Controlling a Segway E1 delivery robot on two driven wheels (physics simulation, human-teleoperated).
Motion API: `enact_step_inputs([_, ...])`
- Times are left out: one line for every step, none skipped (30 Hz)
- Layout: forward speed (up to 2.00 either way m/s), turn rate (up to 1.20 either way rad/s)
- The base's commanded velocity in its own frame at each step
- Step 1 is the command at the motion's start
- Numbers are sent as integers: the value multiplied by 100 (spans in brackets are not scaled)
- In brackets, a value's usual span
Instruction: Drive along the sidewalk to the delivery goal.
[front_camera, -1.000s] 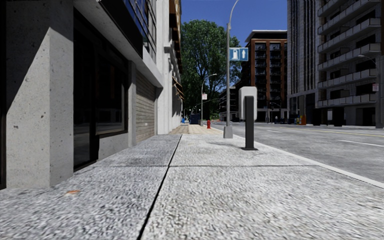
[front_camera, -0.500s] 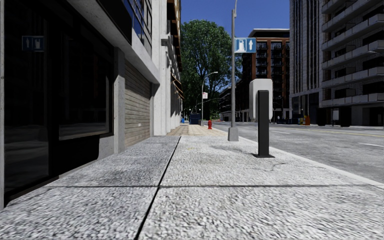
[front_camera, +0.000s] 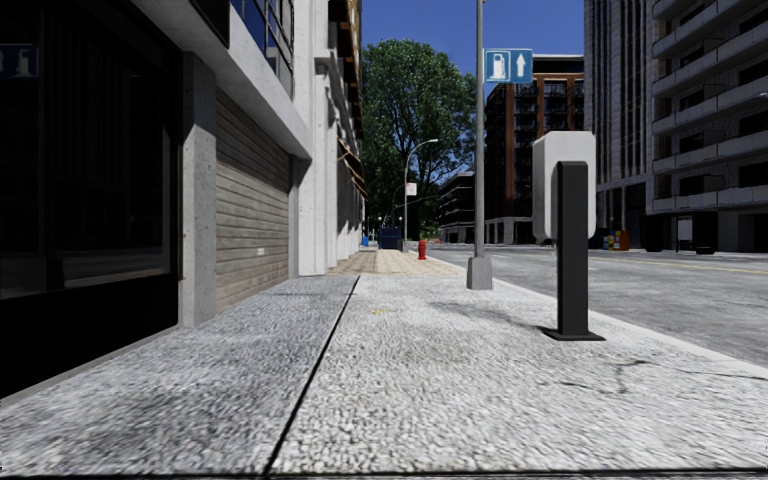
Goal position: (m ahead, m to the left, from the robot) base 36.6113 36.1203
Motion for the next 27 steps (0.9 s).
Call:
enact_step_inputs([200,0])
enact_step_inputs([200,0])
enact_step_inputs([200,0])
enact_step_inputs([200,0])
enact_step_inputs([200,0])
enact_step_inputs([200,0])
enact_step_inputs([200,0])
enact_step_inputs([200,0])
enact_step_inputs([200,0])
enact_step_inputs([200,0])
enact_step_inputs([200,0])
enact_step_inputs([200,0])
enact_step_inputs([200,0])
enact_step_inputs([200,0])
enact_step_inputs([200,0])
enact_step_inputs([200,0])
enact_step_inputs([200,0])
enact_step_inputs([200,0])
enact_step_inputs([200,0])
enact_step_inputs([200,0])
enact_step_inputs([200,0])
enact_step_inputs([200,0])
enact_step_inputs([200,0])
enact_step_inputs([200,0])
enact_step_inputs([200,0])
enact_step_inputs([200,0])
enact_step_inputs([200,0])
